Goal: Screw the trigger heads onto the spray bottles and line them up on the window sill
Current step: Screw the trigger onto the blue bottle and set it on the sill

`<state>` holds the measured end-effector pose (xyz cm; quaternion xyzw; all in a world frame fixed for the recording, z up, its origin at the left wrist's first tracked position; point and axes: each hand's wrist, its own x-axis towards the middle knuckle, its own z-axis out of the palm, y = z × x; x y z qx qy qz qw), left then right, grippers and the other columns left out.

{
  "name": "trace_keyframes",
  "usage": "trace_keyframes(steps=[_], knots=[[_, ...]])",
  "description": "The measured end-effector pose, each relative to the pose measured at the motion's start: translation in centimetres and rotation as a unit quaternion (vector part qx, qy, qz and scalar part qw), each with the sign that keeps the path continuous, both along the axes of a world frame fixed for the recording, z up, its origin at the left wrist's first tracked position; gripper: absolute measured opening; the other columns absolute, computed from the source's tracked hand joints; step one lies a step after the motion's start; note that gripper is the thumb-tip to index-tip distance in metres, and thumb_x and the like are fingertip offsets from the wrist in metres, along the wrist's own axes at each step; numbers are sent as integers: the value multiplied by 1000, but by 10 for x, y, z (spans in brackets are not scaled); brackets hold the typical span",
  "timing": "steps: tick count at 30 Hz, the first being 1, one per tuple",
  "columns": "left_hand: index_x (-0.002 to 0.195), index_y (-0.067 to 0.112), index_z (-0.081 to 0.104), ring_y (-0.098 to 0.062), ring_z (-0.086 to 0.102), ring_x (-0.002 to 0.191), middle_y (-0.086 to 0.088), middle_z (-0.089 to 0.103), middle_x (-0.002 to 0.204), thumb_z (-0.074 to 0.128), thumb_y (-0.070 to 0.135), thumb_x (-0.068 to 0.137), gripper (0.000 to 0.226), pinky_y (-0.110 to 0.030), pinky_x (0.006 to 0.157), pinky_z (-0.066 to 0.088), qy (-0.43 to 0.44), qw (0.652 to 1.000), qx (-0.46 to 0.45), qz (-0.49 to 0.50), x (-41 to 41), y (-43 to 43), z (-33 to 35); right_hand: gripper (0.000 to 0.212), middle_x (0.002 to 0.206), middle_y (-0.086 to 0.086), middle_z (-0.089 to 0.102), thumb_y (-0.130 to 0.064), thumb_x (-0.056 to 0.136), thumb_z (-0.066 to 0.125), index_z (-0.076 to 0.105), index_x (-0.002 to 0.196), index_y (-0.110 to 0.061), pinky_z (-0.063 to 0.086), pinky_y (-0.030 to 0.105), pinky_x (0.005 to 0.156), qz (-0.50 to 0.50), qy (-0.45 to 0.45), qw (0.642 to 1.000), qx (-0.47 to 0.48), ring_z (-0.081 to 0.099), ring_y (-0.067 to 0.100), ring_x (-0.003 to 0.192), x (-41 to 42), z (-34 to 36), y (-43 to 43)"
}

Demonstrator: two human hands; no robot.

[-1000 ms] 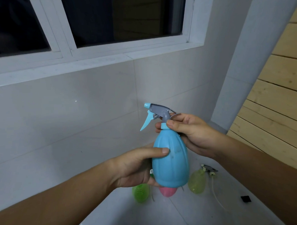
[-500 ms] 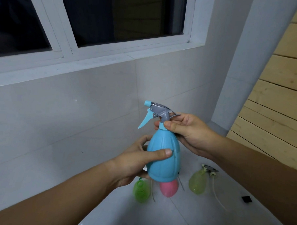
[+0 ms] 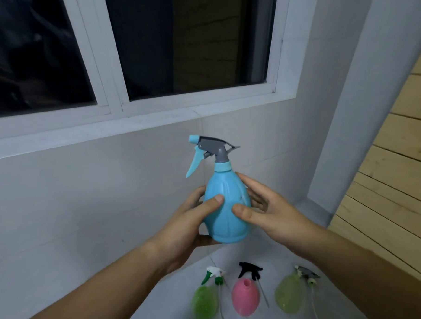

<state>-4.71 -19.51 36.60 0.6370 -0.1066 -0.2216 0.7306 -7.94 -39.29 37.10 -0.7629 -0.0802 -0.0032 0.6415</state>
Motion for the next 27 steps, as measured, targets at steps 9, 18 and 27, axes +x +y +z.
trace_keyframes(steps=[9, 18, 27], knots=[[125, 41, 61, -8, 77, 98, 1, 70, 125, 61, 36, 101, 24, -29, 77, 66, -142, 989, 26, 33, 50, -23, 72, 94, 135, -14, 59, -52, 61, 82, 36, 143, -46, 51, 33, 100, -32, -69, 997, -28, 55, 6, 125, 59, 69, -14], [140, 28, 55, -11, 67, 112, 5, 68, 127, 65, 45, 98, 46, -29, 91, 56, -209, 973, 71, 71, 156, -68, 155, 53, 119, 2, 66, -37, 79, 76, 53, 127, -37, 55, 41, 96, -92, -133, 987, 2, 66, 19, 111, 163, 138, -50], [148, 24, 53, -25, 66, 126, -1, 66, 140, 66, 48, 97, 58, -50, 112, 52, -189, 974, 111, 53, 252, -98, 159, 62, 126, 1, 61, -37, 82, 74, 48, 138, -28, 56, 42, 95, -112, -107, 987, -53, 62, 19, 113, 249, 148, -85]])
